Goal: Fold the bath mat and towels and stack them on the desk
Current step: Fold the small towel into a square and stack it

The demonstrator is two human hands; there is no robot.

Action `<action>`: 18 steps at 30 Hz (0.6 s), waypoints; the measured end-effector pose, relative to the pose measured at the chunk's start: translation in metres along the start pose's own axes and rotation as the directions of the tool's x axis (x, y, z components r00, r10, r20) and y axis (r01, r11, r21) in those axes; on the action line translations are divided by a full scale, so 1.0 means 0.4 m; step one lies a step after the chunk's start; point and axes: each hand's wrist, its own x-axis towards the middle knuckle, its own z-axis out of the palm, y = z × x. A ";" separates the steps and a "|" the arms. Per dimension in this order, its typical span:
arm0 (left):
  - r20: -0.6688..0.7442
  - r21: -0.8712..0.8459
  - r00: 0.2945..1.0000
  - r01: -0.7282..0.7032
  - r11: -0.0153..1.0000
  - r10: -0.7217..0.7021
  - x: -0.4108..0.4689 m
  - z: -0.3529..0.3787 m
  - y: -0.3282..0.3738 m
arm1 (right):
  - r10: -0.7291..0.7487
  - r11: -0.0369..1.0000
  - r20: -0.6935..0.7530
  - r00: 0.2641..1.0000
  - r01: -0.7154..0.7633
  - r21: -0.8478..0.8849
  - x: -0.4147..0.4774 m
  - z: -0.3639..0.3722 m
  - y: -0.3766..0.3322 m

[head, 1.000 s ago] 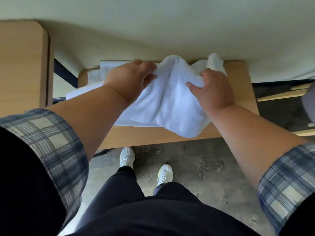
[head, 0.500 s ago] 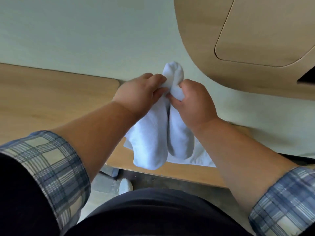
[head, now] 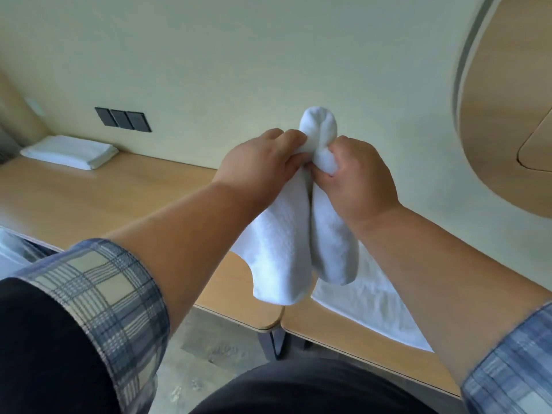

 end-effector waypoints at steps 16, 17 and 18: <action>0.047 0.188 0.998 0.033 0.982 -0.042 -0.138 -0.299 -0.740 | -0.046 0.999 0.029 0.999 0.045 0.029 0.232 0.594 -0.526; 0.052 0.192 0.997 0.045 0.980 -0.056 -0.134 -0.300 -0.781 | -0.052 0.998 0.026 0.998 0.052 0.032 0.254 0.633 -0.537; 0.064 0.198 0.996 0.053 0.979 -0.067 -0.130 -0.301 -0.823 | -0.058 0.998 0.023 0.998 0.057 0.037 0.277 0.675 -0.545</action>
